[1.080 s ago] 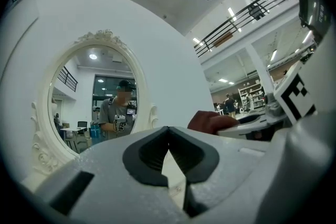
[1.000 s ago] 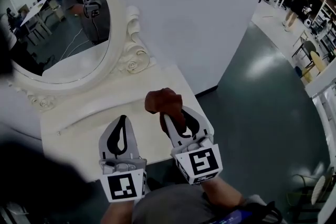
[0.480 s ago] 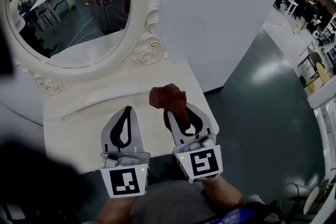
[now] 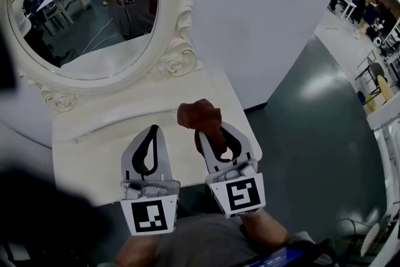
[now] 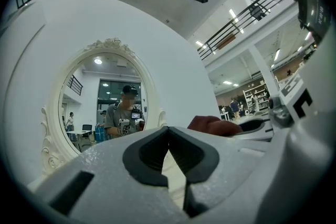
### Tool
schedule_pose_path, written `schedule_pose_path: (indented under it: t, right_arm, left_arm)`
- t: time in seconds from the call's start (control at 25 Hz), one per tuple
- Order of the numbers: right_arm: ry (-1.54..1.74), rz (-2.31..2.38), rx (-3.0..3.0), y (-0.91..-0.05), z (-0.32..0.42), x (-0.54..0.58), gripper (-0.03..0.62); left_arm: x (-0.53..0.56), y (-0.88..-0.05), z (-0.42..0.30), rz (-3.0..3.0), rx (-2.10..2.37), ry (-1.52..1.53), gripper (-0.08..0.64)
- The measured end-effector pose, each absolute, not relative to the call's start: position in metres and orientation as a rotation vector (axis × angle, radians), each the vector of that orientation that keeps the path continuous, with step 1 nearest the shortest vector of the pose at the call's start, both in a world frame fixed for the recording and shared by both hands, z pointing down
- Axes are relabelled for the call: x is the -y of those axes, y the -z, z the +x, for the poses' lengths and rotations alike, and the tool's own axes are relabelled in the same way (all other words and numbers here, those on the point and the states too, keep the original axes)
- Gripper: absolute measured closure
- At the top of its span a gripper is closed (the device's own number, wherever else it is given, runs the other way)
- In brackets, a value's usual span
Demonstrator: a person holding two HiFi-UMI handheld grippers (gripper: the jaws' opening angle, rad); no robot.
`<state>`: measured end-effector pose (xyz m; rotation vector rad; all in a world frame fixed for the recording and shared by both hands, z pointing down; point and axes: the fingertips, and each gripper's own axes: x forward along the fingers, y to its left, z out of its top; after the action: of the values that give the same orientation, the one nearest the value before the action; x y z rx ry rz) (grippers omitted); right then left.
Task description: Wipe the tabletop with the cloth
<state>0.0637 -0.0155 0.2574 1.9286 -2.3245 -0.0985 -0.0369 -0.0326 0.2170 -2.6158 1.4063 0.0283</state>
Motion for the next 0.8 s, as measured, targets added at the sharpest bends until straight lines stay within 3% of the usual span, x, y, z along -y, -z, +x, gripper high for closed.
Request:
schedule_pose_path:
  t: [0.8]
  right_arm:
    - [0.112,1.943,2.319,-0.2555,0.0671,0.0163,0.491]
  left_arm:
    - [0.0351,-0.2194,-0.0322,-2.632,-1.399,-0.031,0.549]
